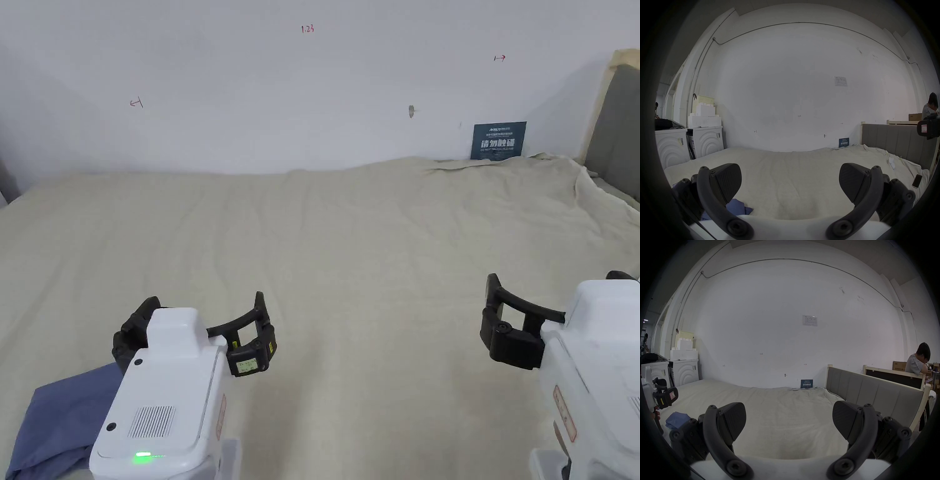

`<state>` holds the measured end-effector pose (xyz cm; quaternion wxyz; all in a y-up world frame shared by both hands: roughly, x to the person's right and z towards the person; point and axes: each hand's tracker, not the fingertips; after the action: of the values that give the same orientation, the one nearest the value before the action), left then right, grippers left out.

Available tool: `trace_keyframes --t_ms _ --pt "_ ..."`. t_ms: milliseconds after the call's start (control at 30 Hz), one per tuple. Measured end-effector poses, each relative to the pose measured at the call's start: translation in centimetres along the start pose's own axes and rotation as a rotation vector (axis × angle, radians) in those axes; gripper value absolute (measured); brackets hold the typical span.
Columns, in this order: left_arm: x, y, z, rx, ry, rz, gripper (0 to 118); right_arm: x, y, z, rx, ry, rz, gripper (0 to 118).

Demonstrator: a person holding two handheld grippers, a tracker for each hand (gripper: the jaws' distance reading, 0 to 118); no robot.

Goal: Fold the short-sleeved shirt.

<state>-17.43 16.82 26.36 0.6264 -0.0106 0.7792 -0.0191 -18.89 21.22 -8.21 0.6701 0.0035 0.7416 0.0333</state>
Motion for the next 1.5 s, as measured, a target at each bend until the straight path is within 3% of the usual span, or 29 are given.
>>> trace_keyframes --t_ms 100,167,300,433,633,1067,1300,1500 --pt "0.0 0.0 0.1 -0.003 -0.002 -0.001 118 0.0 0.1 -0.1 -0.047 0.0 -0.033 108" --pt "0.1 0.0 0.1 -0.005 -0.003 -0.001 118 0.1 0.4 -0.3 -0.114 0.004 -0.11 108" --pt "0.0 0.0 0.2 -0.005 -0.005 0.0 118 -0.2 1.3 -0.9 -0.315 -0.096 -0.237 108" --pt "-0.1 0.1 0.1 -0.006 -0.007 0.0 118 -0.9 2.1 -1.5 -0.467 -0.177 -0.234 108" --pt "-0.3 0.3 0.1 0.0 -0.001 0.001 118 -0.7 2.7 -2.1 -0.546 -0.158 -0.296 108" --pt "-0.4 0.3 0.0 0.001 -0.002 -0.002 118 -0.4 2.3 -2.1 -0.484 -0.169 -0.253 108" --pt "-0.4 0.6 0.1 0.008 0.001 -0.001 118 -0.6 1.6 -1.0 -0.209 -0.098 -0.112 108" --pt "-0.4 0.7 0.1 0.011 0.0 -0.004 118 -1.1 0.3 -0.5 -0.016 -0.1 -0.016 108"
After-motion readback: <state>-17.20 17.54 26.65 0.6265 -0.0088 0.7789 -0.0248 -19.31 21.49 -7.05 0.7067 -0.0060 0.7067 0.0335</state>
